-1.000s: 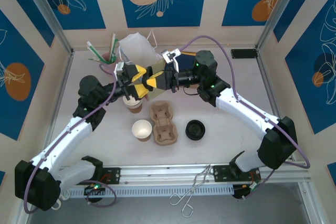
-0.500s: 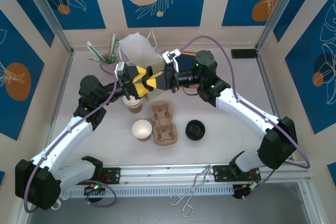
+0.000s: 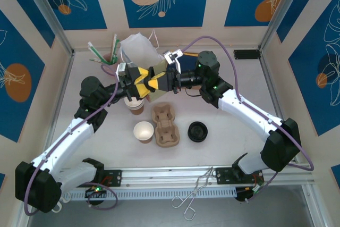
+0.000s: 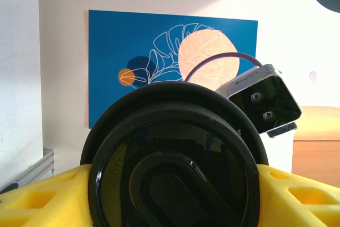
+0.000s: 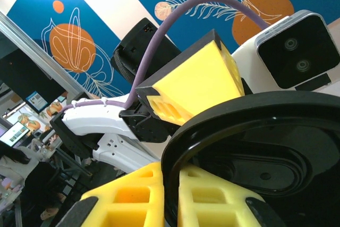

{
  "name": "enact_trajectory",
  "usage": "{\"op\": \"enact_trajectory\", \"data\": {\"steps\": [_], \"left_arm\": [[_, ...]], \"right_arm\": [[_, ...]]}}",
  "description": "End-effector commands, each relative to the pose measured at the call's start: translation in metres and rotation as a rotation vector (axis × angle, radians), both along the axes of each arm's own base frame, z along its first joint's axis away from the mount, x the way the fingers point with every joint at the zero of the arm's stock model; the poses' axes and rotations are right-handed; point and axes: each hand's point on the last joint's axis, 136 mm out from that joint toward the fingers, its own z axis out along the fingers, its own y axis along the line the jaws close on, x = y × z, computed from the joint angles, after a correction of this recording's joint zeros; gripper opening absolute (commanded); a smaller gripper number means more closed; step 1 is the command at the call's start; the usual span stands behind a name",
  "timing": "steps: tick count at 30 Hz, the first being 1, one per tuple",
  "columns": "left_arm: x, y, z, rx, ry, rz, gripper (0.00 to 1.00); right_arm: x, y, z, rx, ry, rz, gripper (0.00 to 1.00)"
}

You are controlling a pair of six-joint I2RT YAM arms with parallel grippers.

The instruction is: Pack the takeout coffee

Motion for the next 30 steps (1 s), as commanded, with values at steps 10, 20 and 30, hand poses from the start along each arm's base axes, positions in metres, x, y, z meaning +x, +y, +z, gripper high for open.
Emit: {"op": "enact_trajectory", "data": {"steps": [10, 20, 30], "left_arm": [[-0.001, -0.003, 0.010, -0.009, -0.055, -0.002, 0.66], [0.003, -0.002, 0.006, 0.027, -0.055, 0.025, 0.65], [-0.001, 0.007, -0.006, 0.173, -0.074, 0.086, 0.65]], "right_arm": [[0.007, -0.002, -0.008, -0.048, 0.007, -0.093, 0.29], [0.019, -0.015, -0.009, -0.085, -0.004, -0.234, 0.39], [0.033, -0.036, -0.020, -0.125, -0.015, -0.416, 0.40]]}}
